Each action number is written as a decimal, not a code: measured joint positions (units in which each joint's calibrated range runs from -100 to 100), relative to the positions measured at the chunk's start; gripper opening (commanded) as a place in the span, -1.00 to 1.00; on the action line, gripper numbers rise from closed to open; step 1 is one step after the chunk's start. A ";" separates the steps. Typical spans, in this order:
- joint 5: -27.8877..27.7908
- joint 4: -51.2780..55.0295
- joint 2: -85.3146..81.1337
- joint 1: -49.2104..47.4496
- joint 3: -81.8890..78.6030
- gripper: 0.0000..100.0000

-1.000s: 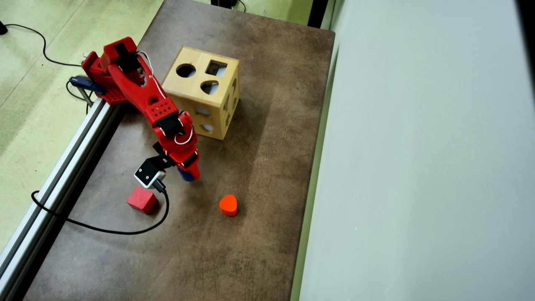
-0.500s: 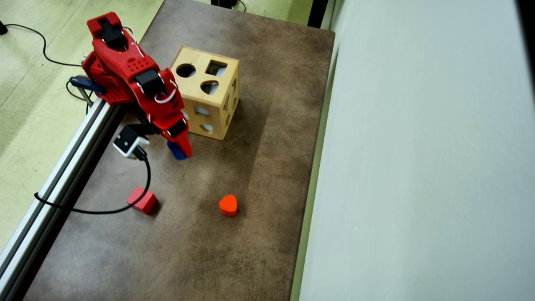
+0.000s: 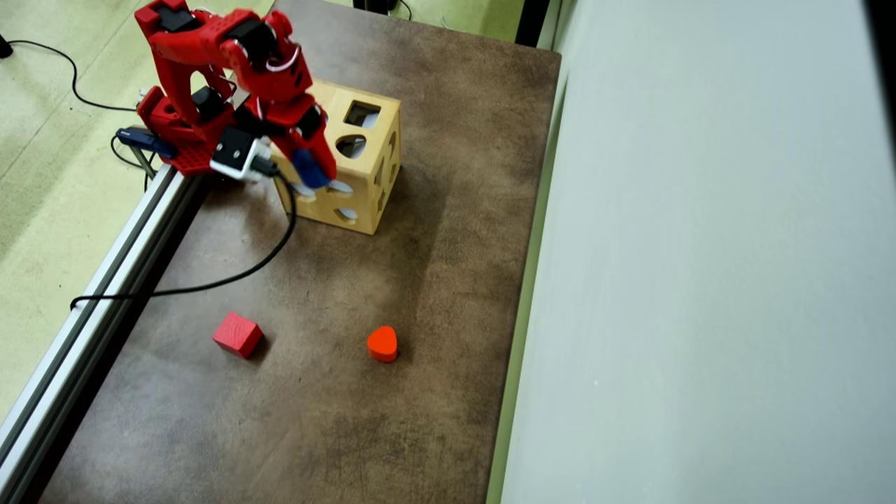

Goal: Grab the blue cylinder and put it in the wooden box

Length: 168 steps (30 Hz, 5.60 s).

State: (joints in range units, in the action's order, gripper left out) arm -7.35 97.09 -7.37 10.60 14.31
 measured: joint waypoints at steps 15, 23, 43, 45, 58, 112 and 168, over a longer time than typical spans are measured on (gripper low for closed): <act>0.00 0.24 -8.64 -9.85 -9.84 -0.74; 0.00 0.24 -15.08 -13.22 -17.25 -0.74; 0.00 0.24 -20.08 -18.76 -31.87 -0.74; 0.00 0.24 -20.08 -18.76 -32.33 -0.74; 0.00 0.24 -20.25 -18.61 -32.42 -0.73; 0.10 -6.62 -20.93 -18.25 -38.92 -0.45; 3.86 0.32 -60.00 -12.72 -31.87 -0.97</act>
State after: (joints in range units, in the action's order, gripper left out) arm -3.49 97.42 -67.37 -2.12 -17.56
